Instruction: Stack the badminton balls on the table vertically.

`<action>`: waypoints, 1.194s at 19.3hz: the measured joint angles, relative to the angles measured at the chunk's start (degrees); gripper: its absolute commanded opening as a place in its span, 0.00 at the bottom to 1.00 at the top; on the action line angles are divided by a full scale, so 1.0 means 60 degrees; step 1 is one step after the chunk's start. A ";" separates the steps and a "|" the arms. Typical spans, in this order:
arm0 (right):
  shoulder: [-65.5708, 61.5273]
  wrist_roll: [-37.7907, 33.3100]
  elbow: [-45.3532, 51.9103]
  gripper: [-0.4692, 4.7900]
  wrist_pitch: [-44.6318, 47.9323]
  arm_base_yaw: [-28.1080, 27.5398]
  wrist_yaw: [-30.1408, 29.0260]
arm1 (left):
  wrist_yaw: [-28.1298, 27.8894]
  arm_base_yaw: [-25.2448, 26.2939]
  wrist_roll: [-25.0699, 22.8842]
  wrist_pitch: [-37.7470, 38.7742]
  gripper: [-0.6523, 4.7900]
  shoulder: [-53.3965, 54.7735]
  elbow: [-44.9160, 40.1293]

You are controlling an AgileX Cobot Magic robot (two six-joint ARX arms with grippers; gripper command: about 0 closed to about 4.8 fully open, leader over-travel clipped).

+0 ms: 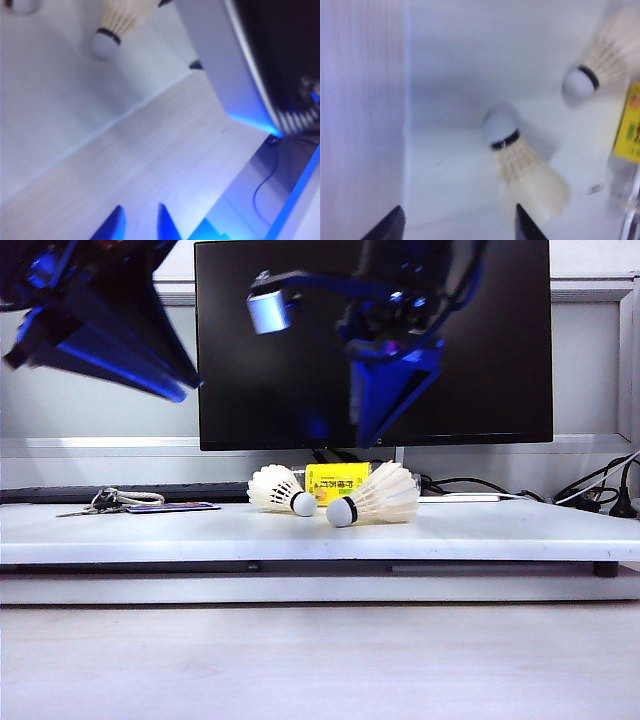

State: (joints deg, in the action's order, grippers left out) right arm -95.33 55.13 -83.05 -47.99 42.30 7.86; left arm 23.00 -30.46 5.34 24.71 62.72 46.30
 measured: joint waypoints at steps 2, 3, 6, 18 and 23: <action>-0.0368 0.0022 -0.0484 0.49 -0.0073 -0.0040 -0.0255 | -0.0004 0.0000 0.0295 -0.0350 0.30 -0.0364 -0.0401; -0.0543 0.0062 -0.0721 0.49 -0.0077 -0.0117 -0.0488 | -0.0004 -0.0004 0.0393 -0.0521 0.30 -0.0601 -0.0583; -0.0918 0.0066 -0.1060 0.49 -0.0044 -0.0270 -0.0838 | -0.0211 0.0000 0.0809 -0.0623 0.30 -0.1173 -0.0860; -0.1931 0.0066 -0.1060 0.57 0.0302 -0.0503 -0.1027 | -0.0612 -0.0004 0.1840 -0.0087 0.30 -0.3650 -0.0943; -0.2102 0.0375 -0.1042 0.57 0.0484 -0.0565 -0.0874 | -0.0590 -0.0007 0.1847 0.0401 0.30 -0.4073 -0.0943</action>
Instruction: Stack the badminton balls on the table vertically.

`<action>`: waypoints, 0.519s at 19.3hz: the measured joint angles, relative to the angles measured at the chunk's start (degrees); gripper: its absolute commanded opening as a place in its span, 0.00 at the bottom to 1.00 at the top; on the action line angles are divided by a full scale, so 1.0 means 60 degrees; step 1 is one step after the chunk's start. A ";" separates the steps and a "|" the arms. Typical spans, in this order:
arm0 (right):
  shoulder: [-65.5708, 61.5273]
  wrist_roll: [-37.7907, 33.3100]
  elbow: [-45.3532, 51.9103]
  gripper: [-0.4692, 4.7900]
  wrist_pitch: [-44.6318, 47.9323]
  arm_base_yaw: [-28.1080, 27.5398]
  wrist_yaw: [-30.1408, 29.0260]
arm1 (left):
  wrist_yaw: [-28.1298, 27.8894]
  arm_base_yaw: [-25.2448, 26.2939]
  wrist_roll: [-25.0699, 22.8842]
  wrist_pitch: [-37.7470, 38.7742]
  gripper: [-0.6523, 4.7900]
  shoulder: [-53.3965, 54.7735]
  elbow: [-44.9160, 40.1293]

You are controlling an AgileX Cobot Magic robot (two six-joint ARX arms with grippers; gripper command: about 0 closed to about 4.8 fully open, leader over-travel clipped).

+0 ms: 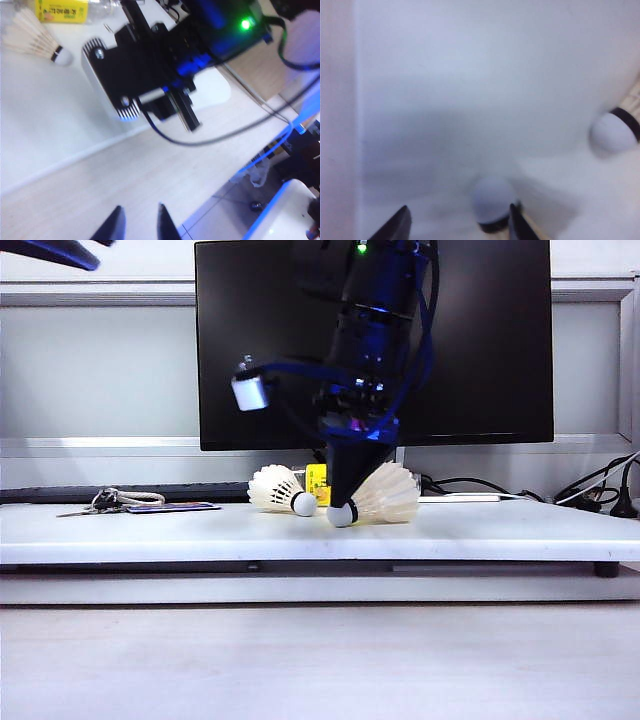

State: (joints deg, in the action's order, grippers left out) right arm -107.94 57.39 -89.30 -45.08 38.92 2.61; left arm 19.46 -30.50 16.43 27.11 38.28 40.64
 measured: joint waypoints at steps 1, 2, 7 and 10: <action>-0.0007 0.0076 0.0000 0.57 0.0062 -0.0066 0.0051 | 0.0004 0.0000 0.0000 0.0055 0.30 -0.0033 0.0000; -0.0007 0.0113 0.0000 0.57 0.0073 -0.0113 0.0066 | 0.0004 0.0000 0.0000 0.0138 0.30 -0.0066 -0.0004; -0.0025 0.0178 -0.0004 0.57 0.0098 -0.0266 0.0102 | 0.0379 -0.0004 0.0004 0.0328 0.30 -0.0259 -0.0004; -0.0138 0.0251 -0.0011 0.57 0.0164 -0.0262 0.0095 | 0.0474 -0.0004 0.0007 0.0346 0.30 -0.0361 -0.0004</action>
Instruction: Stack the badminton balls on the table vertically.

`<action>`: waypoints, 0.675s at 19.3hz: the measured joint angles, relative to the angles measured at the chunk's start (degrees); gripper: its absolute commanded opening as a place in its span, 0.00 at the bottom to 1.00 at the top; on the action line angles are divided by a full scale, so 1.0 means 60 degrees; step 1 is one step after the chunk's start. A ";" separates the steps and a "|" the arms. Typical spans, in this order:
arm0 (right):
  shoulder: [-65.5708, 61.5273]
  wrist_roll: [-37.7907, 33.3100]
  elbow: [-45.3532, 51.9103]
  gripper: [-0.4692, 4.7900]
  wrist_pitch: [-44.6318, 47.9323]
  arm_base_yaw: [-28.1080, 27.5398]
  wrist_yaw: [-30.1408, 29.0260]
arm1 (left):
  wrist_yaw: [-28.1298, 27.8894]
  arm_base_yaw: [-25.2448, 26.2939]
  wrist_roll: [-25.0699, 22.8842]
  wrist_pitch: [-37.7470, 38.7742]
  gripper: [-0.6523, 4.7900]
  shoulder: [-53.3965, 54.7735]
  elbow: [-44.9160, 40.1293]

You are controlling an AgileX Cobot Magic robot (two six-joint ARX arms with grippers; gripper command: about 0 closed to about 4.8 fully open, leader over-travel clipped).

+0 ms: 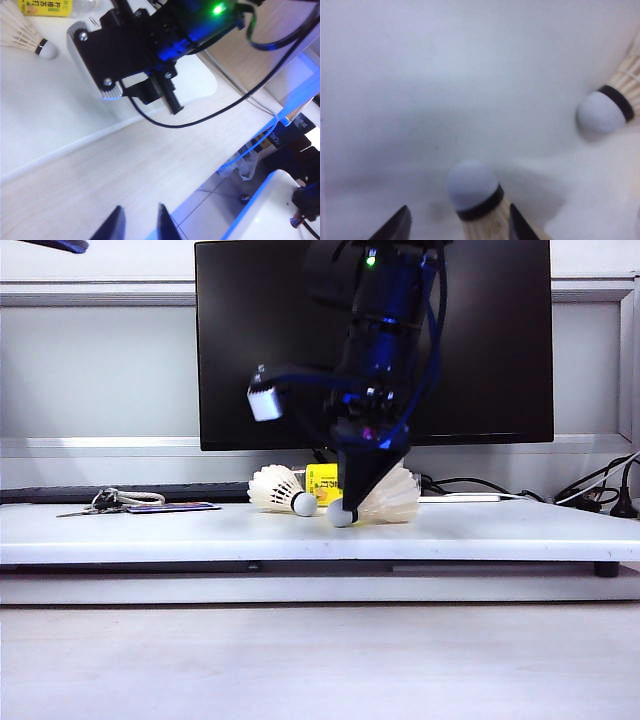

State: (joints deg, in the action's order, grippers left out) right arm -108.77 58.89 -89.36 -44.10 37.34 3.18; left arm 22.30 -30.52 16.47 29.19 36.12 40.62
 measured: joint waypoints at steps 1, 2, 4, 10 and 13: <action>-0.0080 0.0025 0.0000 0.57 0.0058 0.0000 -0.0007 | 0.0073 0.0000 0.0007 0.0004 0.30 0.0000 0.0000; -0.0153 0.0036 -0.0004 0.57 0.0098 0.0000 -0.0007 | 0.0113 0.0000 0.0007 0.0007 0.30 -0.0015 0.0000; -0.0295 0.0124 -0.0007 0.57 0.0113 -0.0004 0.0007 | 0.0120 -0.0004 0.0011 0.0025 0.30 -0.0109 0.0000; -0.0448 0.0168 -0.0007 0.56 0.0306 -0.0025 0.0011 | 0.0117 -0.0004 0.0011 0.0036 0.30 -0.0102 -0.0007; -0.0488 0.0164 -0.0007 0.37 0.0364 -0.0029 0.0044 | 0.0120 -0.0004 0.0011 0.0040 0.30 -0.0102 -0.0007</action>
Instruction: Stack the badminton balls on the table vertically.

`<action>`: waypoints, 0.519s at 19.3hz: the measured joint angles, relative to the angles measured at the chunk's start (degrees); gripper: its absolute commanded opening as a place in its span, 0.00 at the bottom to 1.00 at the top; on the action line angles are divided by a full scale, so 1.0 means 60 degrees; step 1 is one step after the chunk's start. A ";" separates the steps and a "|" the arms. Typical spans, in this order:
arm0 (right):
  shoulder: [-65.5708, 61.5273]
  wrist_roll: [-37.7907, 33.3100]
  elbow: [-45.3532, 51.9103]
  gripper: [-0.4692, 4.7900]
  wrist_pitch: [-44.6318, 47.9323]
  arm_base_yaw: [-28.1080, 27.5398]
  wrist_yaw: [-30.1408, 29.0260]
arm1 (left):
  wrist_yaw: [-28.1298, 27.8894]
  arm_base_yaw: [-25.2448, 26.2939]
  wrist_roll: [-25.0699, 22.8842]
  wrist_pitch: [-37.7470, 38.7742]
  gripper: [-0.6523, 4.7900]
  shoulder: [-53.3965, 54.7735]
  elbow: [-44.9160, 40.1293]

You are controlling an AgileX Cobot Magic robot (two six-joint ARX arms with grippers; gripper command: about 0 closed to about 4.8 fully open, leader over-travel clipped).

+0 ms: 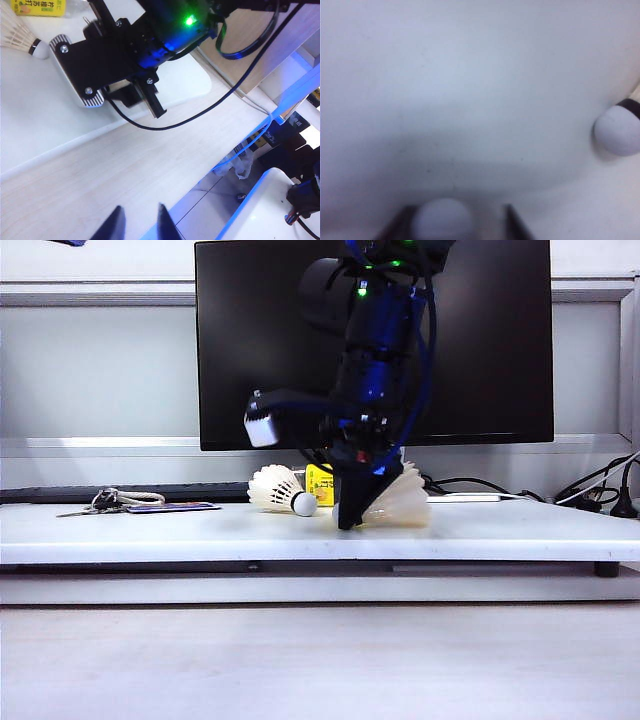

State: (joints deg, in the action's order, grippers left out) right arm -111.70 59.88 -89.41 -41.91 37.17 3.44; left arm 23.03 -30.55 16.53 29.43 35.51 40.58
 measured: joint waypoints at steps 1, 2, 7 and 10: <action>-0.0036 0.0036 0.0000 0.37 0.0004 0.0000 0.0033 | 0.0000 0.0000 0.0000 0.0004 0.30 0.0000 0.0000; -0.0036 0.0029 0.0000 0.37 0.0004 -0.0004 0.0062 | 0.0000 0.0000 0.0000 0.0007 0.30 0.0000 0.0000; -0.0044 0.0029 -0.0004 0.36 0.0011 -0.0004 0.0117 | 0.0000 0.0000 0.0000 0.0018 0.30 0.0000 0.0000; -0.0062 -0.0025 0.0000 0.36 0.0164 -0.0004 0.0357 | -0.0004 0.0000 0.0000 0.0029 0.30 0.0000 0.0000</action>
State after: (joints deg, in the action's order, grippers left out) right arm -112.07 59.72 -89.41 -40.93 37.15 5.58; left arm 23.00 -30.55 16.53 29.61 35.51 40.58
